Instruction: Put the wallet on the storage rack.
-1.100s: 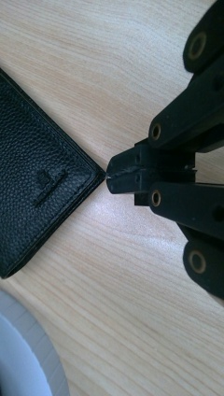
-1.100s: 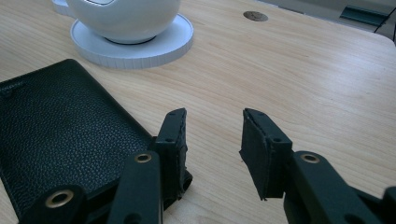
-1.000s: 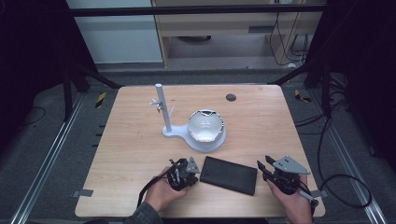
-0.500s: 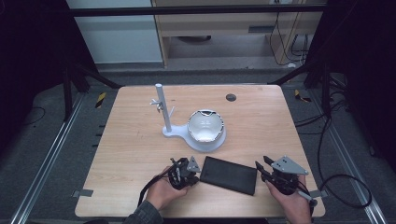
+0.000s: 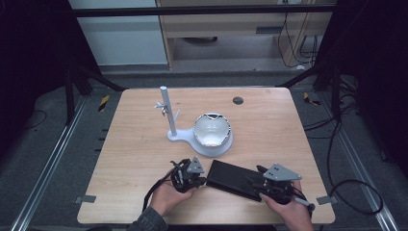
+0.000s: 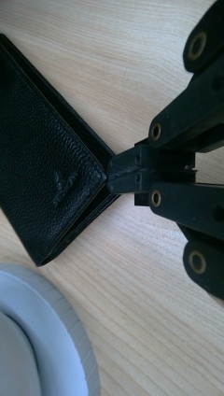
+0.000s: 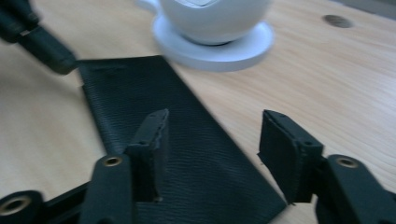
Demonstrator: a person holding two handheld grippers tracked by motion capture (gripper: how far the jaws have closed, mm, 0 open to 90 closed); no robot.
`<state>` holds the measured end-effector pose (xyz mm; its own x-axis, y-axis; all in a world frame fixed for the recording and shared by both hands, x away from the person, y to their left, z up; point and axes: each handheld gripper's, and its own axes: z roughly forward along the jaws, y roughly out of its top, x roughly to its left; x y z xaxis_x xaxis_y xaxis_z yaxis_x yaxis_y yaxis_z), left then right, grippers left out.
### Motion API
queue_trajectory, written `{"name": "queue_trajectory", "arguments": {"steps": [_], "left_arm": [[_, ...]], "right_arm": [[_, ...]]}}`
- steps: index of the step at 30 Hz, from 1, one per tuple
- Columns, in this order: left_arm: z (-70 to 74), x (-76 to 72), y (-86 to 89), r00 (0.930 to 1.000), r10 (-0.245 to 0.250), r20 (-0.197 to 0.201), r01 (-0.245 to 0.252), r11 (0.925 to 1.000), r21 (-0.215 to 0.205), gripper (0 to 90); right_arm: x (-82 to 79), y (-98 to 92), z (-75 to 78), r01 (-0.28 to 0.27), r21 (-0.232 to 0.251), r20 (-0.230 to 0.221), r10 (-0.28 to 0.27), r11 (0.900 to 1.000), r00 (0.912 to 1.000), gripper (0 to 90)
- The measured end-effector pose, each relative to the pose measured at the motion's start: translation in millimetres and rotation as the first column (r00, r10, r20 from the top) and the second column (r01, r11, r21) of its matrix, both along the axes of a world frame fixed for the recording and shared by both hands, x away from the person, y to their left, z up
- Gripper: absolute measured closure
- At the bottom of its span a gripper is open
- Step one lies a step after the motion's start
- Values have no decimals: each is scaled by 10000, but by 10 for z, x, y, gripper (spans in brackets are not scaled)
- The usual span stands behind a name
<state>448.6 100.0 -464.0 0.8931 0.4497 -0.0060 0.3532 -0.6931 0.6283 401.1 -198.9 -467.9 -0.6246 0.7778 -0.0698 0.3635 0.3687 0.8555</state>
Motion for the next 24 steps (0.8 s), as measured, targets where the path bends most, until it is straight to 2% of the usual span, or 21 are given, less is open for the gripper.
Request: {"name": "queue_trajectory", "arguments": {"steps": [2, 4, 9, 11, 17, 20, 24], "left_arm": [[13, 4, -1, 10000, 20, 14, -20, 10000, -4, 900], [29, 18, -1, 10000, 38, -5, -38, 10000, -88, 900], [75, 39, -15, 9999, 88, 72, -87, 9999, -110, 900], [89, 45, -18, 10000, 63, 71, -62, 9999, -161, 900], [107, 61, -29, 9999, 78, 72, -77, 9997, -228, 900], [115, 75, -25, 9999, 131, 17, -131, 9991, -393, 900], [130, 98, -27, 9999, 121, 1, -121, 9994, -330, 900]], "right_arm": [[-20, 124, 13, -495, -237, -313, 488, 9985, 9983, 331], [-28, 247, 15, -827, -570, -387, 805, 9949, 9960, 261], [-14, 498, -3, -1373, -1734, -714, 1266, 9752, 9894, 191], [12, 557, -31, -1451, -2167, -882, 1286, 9654, 9878, 193], [96, 628, -88, -1389, -2982, -1323, 1032, 9443, 9858, 273], [139, 648, -88, -1267, -3226, -1425, 842, 9380, 9862, 300], [168, 690, -92, -1148, -3512, -1473, 662, 9293, 9869, 321]]}}
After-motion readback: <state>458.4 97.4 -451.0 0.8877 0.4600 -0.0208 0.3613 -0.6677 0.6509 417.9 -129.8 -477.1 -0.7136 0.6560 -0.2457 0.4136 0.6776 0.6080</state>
